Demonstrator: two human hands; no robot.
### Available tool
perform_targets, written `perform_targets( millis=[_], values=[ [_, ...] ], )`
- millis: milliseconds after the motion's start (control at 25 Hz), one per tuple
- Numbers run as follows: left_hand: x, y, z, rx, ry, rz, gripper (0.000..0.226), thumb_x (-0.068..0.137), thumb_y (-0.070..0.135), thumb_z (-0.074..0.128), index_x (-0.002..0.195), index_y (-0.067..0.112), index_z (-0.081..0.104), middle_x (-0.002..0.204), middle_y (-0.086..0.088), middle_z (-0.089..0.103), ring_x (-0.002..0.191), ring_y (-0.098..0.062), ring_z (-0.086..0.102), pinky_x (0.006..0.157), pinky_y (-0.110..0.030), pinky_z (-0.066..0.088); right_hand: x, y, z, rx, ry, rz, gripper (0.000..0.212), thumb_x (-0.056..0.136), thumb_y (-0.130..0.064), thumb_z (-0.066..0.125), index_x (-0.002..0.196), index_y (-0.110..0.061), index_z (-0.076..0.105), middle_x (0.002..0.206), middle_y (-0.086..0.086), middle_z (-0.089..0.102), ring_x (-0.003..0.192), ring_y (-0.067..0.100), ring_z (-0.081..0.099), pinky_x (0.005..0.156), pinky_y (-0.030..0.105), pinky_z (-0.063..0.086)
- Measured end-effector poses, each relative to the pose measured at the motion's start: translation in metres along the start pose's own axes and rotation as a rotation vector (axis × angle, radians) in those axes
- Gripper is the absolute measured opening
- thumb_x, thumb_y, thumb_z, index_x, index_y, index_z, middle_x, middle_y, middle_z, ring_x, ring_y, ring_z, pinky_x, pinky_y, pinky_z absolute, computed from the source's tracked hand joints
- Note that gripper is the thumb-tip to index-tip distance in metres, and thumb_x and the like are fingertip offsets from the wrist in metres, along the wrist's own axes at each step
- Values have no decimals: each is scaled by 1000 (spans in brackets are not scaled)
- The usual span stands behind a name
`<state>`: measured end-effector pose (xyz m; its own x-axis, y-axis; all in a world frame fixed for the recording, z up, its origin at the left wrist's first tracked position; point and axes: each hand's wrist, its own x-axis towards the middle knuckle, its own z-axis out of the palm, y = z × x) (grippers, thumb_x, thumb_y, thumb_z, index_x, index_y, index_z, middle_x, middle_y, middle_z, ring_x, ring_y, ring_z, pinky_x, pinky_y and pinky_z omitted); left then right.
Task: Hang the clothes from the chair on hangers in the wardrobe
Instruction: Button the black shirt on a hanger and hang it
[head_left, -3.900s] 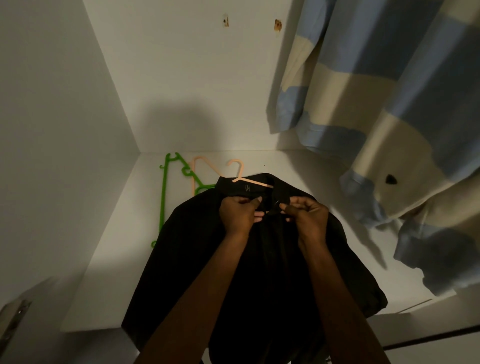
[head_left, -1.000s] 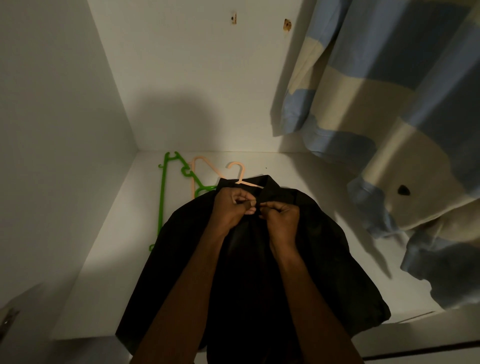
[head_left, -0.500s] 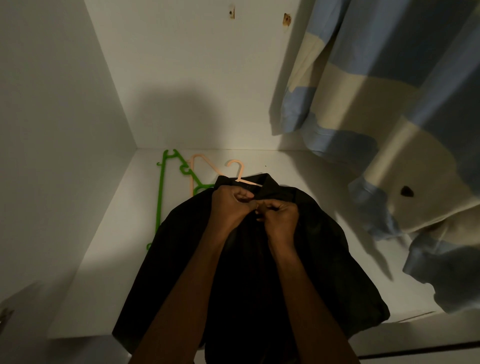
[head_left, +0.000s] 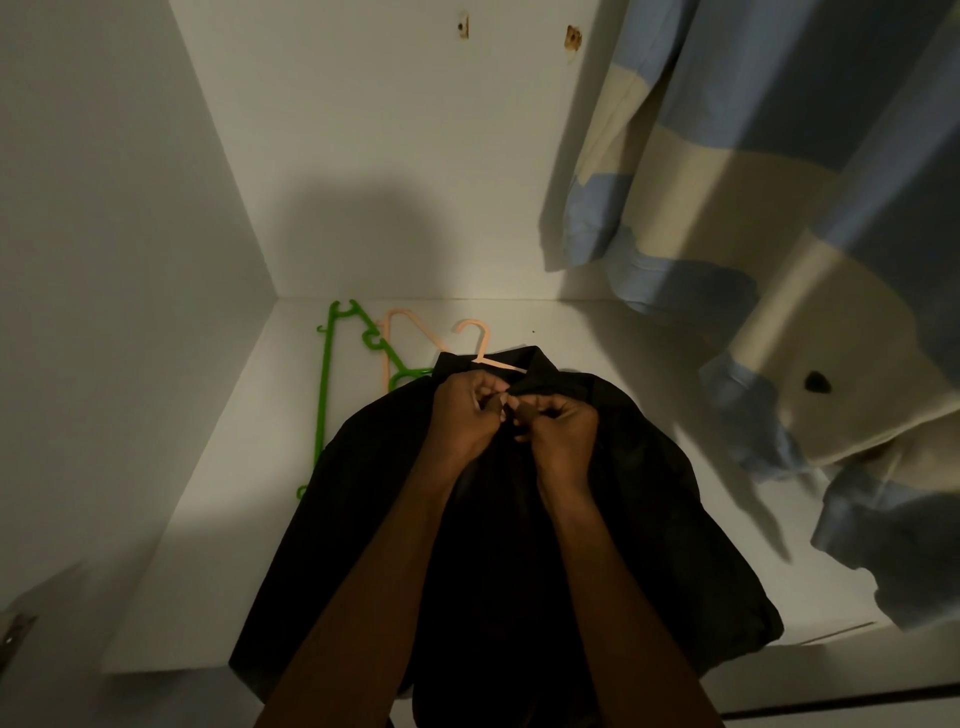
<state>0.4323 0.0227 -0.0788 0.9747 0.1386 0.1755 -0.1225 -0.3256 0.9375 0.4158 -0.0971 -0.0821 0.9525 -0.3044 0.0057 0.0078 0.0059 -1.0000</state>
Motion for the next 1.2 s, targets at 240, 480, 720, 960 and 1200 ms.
perform_targets(
  millis=[240, 480, 720, 960, 1200],
  values=[
    [3, -3, 1, -76, -47, -71, 27, 93, -2, 64, 85, 23, 68, 82, 0, 72, 70, -19, 72, 72, -36, 62, 7, 7, 3, -149, -17, -17, 9, 88, -14, 75, 80, -19, 77, 77, 0, 77, 73, 18, 75, 71, 43, 63],
    [4, -4, 0, -186, -82, -145, 13, 94, -2, 64, 93, 9, 70, 84, -9, 73, 68, -15, 71, 71, -34, 62, 11, 10, 4, -234, -22, -22, 7, 91, -15, 68, 92, -19, 74, 85, -2, 75, 81, 15, 73, 80, 49, 61],
    [3, -2, 3, -161, -44, -153, 8, 95, -6, 61, 99, -6, 67, 89, -20, 70, 66, -19, 70, 64, -28, 62, 8, 15, -2, -224, -3, -164, 9, 83, -10, 80, 86, -17, 76, 81, -4, 75, 76, 15, 73, 73, 48, 62],
    [-1, 0, 0, -357, -20, -214, 12, 89, -8, 70, 101, -10, 70, 85, -21, 71, 68, -19, 73, 69, -33, 64, 4, 12, -4, -144, -12, -190, 20, 76, 2, 85, 93, -8, 82, 87, 1, 79, 81, 14, 76, 80, 32, 63],
    [-2, -1, 6, -403, 21, -270, 18, 80, -5, 80, 96, -11, 73, 87, -26, 74, 75, -29, 76, 74, -42, 64, 4, 11, 0, -187, 62, -225, 19, 73, 4, 85, 86, -10, 83, 82, 1, 77, 77, 13, 74, 75, 24, 59]
  ],
)
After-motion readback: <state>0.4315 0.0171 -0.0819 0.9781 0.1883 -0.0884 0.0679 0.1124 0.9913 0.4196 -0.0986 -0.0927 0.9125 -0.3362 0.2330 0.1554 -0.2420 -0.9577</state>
